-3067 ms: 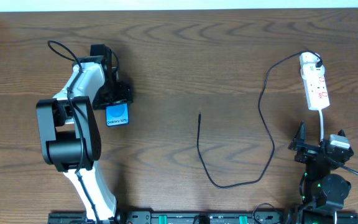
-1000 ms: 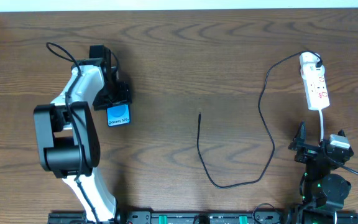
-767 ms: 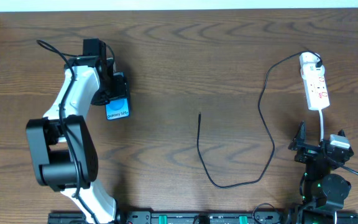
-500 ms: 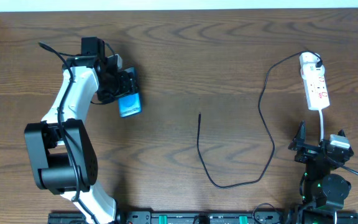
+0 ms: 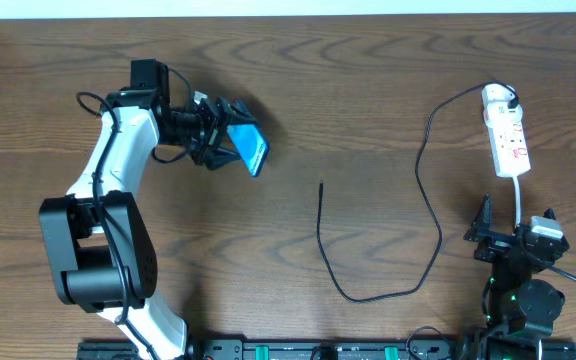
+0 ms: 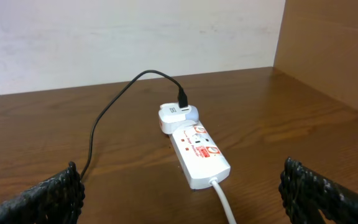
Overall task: Plug charger to phone and switch on socket
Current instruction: 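Lift the phone with the left gripper and tilt it upright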
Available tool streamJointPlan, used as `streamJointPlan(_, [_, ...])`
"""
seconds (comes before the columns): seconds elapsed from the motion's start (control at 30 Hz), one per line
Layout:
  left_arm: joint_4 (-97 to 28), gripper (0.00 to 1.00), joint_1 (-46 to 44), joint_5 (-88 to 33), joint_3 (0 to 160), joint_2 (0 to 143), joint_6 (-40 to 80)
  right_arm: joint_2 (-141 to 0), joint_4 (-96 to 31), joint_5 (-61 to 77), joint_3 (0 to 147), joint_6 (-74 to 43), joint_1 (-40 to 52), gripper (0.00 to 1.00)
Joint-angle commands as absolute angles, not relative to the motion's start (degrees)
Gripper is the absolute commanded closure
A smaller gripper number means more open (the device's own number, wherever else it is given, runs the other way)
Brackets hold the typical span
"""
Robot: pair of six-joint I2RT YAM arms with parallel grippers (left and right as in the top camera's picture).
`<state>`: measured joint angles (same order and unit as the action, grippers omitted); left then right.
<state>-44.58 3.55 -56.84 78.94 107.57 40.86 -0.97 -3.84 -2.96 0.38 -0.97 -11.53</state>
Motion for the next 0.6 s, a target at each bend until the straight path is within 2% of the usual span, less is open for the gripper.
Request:
streamJointPlan(0.0, [-44.6,0.93,3.5,-70.8,79.3,105.5,55.0,-0.8,-4.1,-2.9,0.3,-0.3,-11.2,0.01])
streamJointPlan(0.27, [-44.6,0.93,3.5,-80.5,79.3,105.5,62.5,-0.8,-4.1,-2.9,0.3,-0.3,-11.2,0.01])
streamJointPlan(0.57, [-44.6,0.93,3.5,-82.1,79.3,105.5,65.1,-0.8,-4.1,-2.9,0.3,-0.3,-11.2,0.01])
